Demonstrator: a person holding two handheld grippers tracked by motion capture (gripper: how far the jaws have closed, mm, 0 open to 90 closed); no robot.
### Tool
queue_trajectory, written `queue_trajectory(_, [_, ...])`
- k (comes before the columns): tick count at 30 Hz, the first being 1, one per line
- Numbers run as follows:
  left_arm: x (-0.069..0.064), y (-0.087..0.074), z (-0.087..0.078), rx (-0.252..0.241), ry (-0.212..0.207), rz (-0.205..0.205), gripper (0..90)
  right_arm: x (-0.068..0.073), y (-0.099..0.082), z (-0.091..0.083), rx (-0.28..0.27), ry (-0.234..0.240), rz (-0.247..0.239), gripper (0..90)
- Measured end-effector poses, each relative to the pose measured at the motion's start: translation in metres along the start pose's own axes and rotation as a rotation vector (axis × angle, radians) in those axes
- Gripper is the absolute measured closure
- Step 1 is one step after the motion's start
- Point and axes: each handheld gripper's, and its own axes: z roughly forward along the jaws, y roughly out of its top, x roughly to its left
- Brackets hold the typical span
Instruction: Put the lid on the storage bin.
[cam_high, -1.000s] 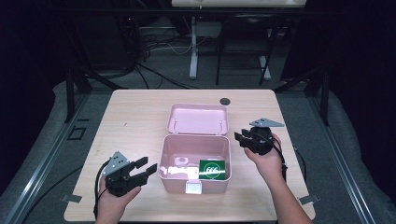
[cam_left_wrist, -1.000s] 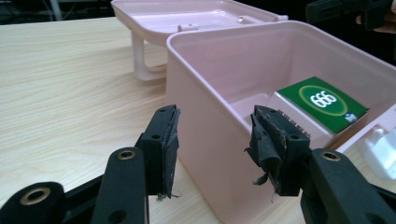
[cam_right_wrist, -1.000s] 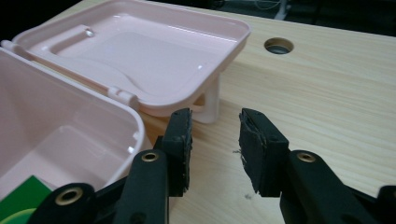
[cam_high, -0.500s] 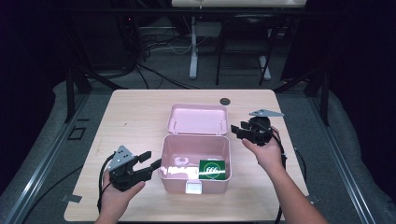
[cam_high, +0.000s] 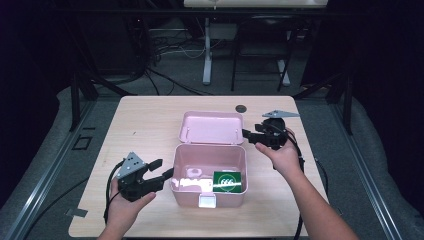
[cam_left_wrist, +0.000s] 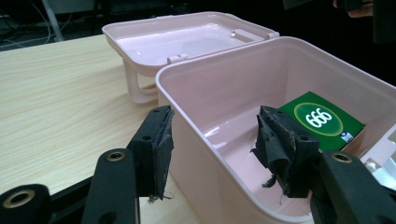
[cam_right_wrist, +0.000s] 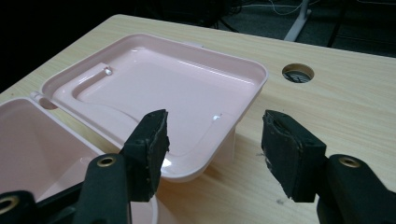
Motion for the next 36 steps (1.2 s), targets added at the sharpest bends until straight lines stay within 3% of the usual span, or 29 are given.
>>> queue_trajectory(5, [-0.003,0.0,0.003,0.032,-0.02,0.01,45.7,0.002,0.007,0.008,0.039,-0.009,0.007,45.3])
queue_trajectory(9, [-0.004,0.001,0.006,0.043,-0.033,0.004,46.2,0.002,0.013,0.017,0.07,-0.054,-0.027,51.4])
queue_trajectory(17, [-0.005,-0.002,0.011,0.056,-0.03,-0.001,47.6,-0.002,0.022,0.033,0.123,-0.088,0.01,61.8])
queue_trajectory(23, [-0.005,-0.005,0.014,0.057,-0.031,-0.01,47.6,-0.009,0.025,0.043,0.132,-0.105,0.055,63.4])
queue_trajectory(25, [-0.006,-0.007,0.016,0.064,-0.04,-0.007,51.5,-0.011,0.025,0.048,0.168,-0.13,0.048,63.0])
queue_trajectory(36, [-0.008,-0.012,0.017,0.072,-0.02,0.025,61.8,-0.012,0.03,0.062,0.189,-0.147,0.069,65.5])
